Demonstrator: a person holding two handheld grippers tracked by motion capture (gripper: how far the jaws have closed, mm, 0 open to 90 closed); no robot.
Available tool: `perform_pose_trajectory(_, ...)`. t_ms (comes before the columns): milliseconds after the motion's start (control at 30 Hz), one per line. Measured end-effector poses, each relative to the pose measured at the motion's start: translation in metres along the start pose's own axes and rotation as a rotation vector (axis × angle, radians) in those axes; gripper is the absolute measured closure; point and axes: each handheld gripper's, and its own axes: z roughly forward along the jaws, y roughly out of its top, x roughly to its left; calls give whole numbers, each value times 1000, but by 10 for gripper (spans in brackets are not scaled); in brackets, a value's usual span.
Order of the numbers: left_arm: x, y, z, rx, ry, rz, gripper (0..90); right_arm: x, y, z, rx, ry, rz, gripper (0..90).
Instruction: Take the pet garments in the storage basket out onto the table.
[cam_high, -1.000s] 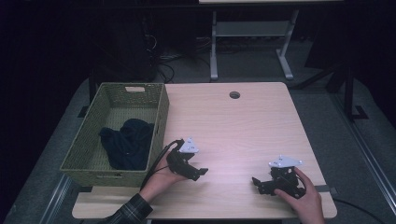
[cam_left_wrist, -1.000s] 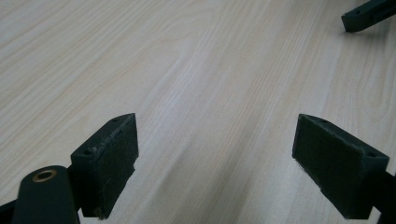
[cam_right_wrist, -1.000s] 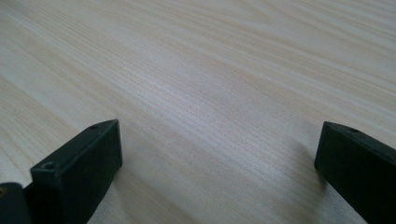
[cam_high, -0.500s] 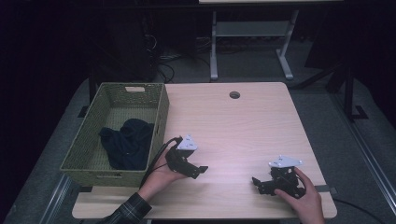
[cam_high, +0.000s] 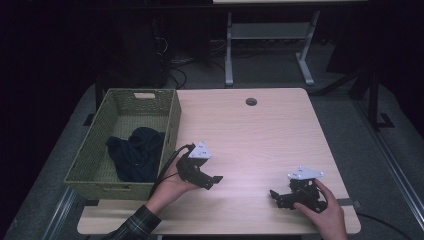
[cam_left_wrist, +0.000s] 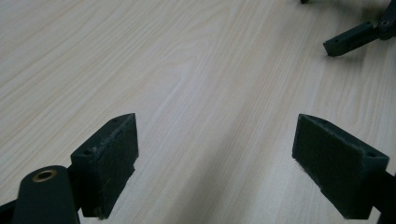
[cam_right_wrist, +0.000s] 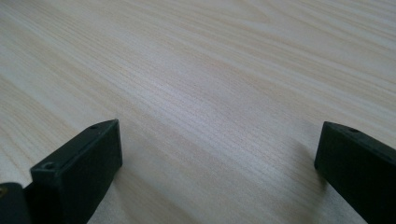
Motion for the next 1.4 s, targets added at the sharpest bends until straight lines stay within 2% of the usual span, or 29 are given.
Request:
perform_pose_trajectory(133, -1, 1, -1, 1, -2, -1, 140, 0, 0, 0, 0, 0, 0, 5)
perform_pose_trajectory(200, -1, 3, -2, 5, -5, 16, 139, 0, 0, 0, 0, 0, 0, 5)
perform_pose_trajectory(533, -1, 9, -8, 3, -2, 9, 140, 0, 0, 0, 0, 0, 1, 5)
perform_pose_trajectory(733, 0, 13, -11, 7, 0, 26, 140, 0, 0, 0, 0, 0, 0, 5)
perform_pose_trajectory(1400, 7, 24, -22, -9, 2, 19, 140, 0, 0, 0, -1, 0, 0, 5)
